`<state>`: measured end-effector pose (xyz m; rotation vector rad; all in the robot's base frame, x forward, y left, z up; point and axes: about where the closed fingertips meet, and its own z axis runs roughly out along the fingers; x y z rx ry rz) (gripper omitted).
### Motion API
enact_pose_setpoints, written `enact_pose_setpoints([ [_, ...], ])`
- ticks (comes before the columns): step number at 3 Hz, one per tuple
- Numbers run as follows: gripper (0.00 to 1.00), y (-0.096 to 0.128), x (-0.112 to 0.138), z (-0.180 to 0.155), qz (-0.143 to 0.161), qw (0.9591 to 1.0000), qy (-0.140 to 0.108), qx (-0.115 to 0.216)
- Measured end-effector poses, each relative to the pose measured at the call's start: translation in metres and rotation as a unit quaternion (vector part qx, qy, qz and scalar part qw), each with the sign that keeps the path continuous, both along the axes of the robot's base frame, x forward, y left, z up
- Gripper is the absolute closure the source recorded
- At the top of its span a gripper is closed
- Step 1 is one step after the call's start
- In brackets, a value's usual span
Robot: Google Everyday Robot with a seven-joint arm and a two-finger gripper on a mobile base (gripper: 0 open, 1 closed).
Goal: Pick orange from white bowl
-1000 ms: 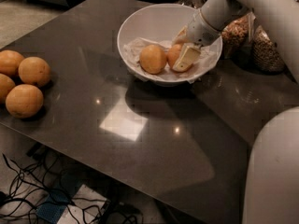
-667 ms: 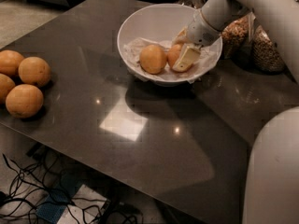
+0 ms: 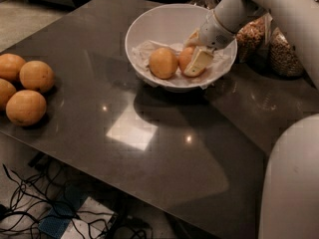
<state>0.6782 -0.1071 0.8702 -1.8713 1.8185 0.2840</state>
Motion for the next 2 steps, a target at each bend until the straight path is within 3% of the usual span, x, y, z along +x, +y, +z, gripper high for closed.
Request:
enact_pose_setpoints([
  [1, 1.00, 0.001, -0.001, 0.002, 0.003, 0.9998, 0.000, 0.019],
  [2, 1.00, 0.003, -0.005, 0.019, 0.017, 0.9962, -0.011, 0.084],
])
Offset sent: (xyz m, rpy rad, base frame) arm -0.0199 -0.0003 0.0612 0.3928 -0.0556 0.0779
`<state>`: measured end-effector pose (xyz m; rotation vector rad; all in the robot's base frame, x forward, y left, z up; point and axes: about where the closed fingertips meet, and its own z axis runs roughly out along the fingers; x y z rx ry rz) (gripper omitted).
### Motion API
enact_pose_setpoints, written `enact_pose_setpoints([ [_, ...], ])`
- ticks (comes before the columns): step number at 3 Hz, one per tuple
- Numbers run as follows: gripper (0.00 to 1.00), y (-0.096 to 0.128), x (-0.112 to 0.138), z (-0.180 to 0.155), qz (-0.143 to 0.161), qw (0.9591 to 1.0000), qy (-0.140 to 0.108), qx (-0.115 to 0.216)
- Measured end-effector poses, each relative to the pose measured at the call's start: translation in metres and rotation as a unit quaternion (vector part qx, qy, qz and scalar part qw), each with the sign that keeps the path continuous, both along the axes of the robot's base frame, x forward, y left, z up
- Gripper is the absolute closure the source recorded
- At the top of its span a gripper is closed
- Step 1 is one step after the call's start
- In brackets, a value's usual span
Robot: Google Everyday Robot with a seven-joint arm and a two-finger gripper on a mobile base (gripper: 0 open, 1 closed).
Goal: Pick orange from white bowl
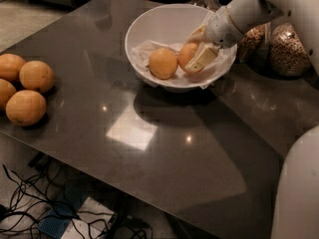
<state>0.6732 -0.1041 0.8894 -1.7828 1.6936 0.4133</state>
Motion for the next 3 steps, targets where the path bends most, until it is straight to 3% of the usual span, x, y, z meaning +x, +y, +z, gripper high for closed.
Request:
enact_pose_setpoints([
  [1, 1.00, 0.012, -0.013, 0.036, 0.031, 0.9971, -0.021, 0.066],
  [2, 1.00, 0.018, -0.025, 0.068, 0.049, 0.9927, -0.045, 0.101],
  [3, 1.00, 0.018, -0.025, 0.068, 0.049, 0.9927, -0.045, 0.101],
])
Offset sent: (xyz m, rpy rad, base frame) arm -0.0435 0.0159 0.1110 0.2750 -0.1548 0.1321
